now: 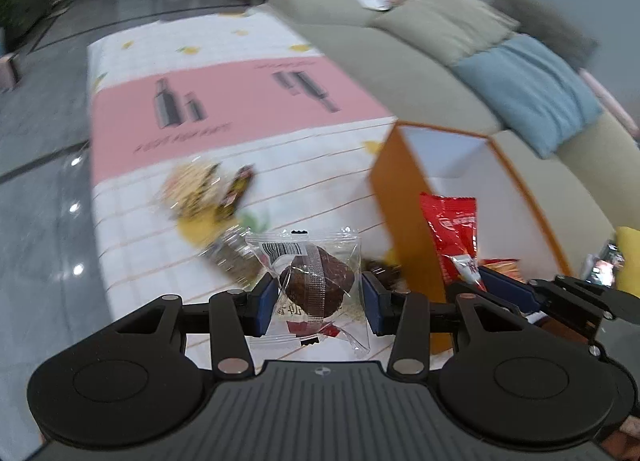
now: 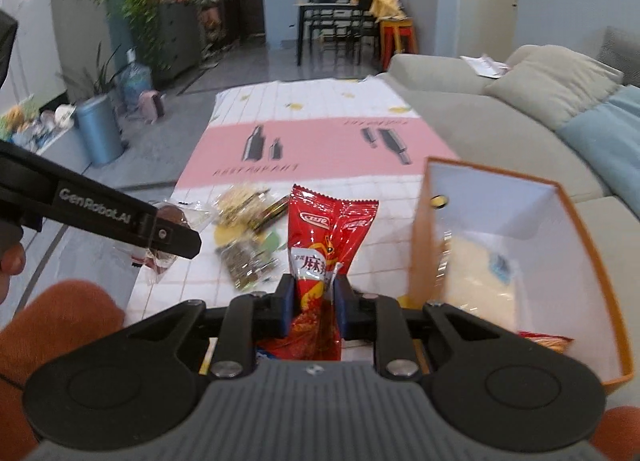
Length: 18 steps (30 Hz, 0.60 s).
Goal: Organize snacks
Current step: 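Carry the red packet into the box while the left carries the cake packet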
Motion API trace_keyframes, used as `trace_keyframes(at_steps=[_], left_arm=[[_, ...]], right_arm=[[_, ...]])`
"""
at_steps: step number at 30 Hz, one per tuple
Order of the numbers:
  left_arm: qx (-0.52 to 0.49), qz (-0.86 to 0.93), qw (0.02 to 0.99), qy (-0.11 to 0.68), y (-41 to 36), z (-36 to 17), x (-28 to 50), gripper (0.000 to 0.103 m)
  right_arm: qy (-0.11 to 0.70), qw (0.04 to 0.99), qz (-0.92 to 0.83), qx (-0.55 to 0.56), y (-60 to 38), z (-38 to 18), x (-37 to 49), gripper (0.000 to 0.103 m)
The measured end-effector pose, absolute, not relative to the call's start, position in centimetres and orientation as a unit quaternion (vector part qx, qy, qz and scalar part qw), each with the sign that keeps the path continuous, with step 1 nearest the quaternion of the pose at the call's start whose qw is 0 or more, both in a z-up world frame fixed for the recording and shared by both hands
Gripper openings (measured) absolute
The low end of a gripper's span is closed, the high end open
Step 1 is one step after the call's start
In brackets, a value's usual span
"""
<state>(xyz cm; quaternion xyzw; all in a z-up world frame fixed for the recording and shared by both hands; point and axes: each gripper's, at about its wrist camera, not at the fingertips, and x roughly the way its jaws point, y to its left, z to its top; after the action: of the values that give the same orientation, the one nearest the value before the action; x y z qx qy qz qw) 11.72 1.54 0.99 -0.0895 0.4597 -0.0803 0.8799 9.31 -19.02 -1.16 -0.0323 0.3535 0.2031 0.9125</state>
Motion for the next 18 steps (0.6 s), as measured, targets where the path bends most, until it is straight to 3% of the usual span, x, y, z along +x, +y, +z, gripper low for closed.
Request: trace_keyframes(at_steps=[10, 18], left_arm=[[-0.066, -0.178, 0.874, 0.447, -6.6, 3.1, 16.2, 0.050], [-0.080, -0.232, 0.838, 0.487, -13.0, 1.5, 21.1, 0.050]], right_arm=[[0.347, 0.922, 0.156, -0.066, -26.2, 1.2, 12.8, 0.019], [0.388, 0.909, 0.115, -0.094, -32.2, -1.2, 17.0, 0.019]])
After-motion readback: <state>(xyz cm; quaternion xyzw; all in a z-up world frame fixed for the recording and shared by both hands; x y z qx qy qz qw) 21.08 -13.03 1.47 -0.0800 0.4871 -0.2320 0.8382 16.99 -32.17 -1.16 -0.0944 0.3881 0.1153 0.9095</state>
